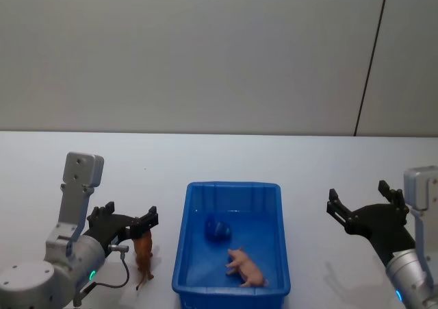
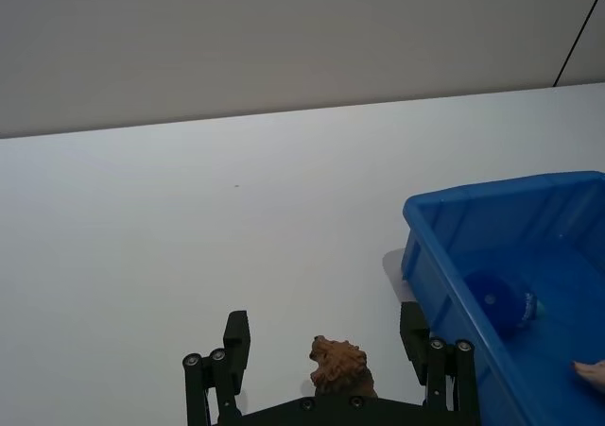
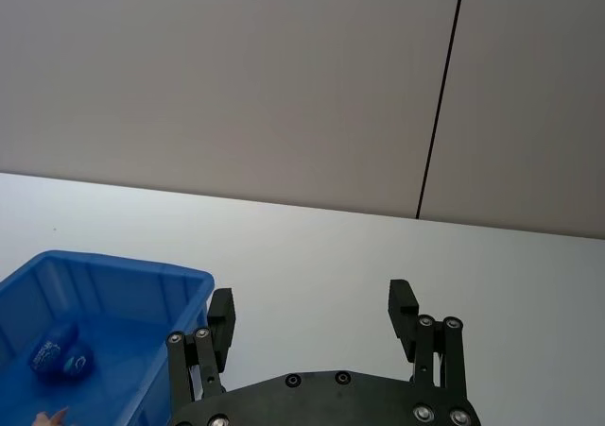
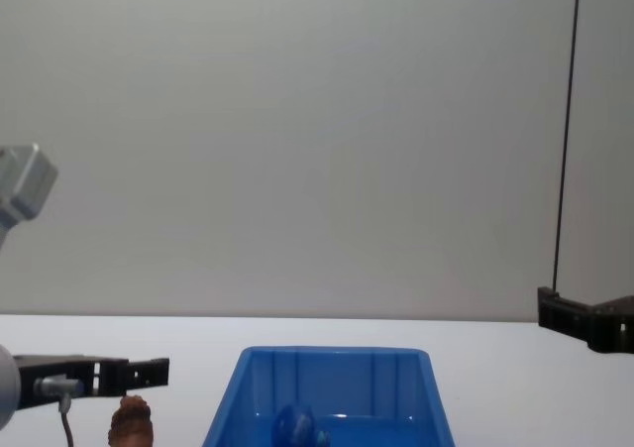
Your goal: Pick up the two dolls from the table and place them into the box.
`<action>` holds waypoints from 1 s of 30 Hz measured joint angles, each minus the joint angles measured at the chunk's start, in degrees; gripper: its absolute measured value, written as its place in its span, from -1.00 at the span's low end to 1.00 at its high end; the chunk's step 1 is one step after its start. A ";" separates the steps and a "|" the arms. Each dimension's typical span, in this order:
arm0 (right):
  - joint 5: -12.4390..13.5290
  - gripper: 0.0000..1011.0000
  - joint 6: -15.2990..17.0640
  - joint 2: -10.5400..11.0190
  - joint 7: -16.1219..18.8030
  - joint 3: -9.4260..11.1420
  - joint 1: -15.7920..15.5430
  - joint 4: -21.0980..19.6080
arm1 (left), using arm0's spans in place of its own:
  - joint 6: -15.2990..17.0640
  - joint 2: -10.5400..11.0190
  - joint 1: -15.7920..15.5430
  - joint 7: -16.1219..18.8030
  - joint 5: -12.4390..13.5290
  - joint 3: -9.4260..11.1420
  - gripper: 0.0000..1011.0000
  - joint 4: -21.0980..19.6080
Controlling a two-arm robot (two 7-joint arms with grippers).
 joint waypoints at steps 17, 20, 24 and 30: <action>0.00 0.98 0.00 0.00 0.01 0.00 0.00 0.00 | 1.69 -2.79 -4.44 -3.12 -0.90 -0.17 0.96 9.06; 0.00 0.98 0.00 0.00 0.01 0.00 0.00 0.01 | 1.60 -3.14 -4.81 -3.56 -1.11 -0.12 0.84 10.00; 0.00 0.98 0.00 0.00 0.01 0.00 0.00 0.01 | 1.45 -3.50 -5.07 -3.90 -1.38 -0.02 0.65 10.81; 0.00 0.98 -0.01 0.00 0.00 0.00 0.00 0.00 | 1.12 -3.88 -5.11 -4.04 -1.80 0.14 0.34 11.22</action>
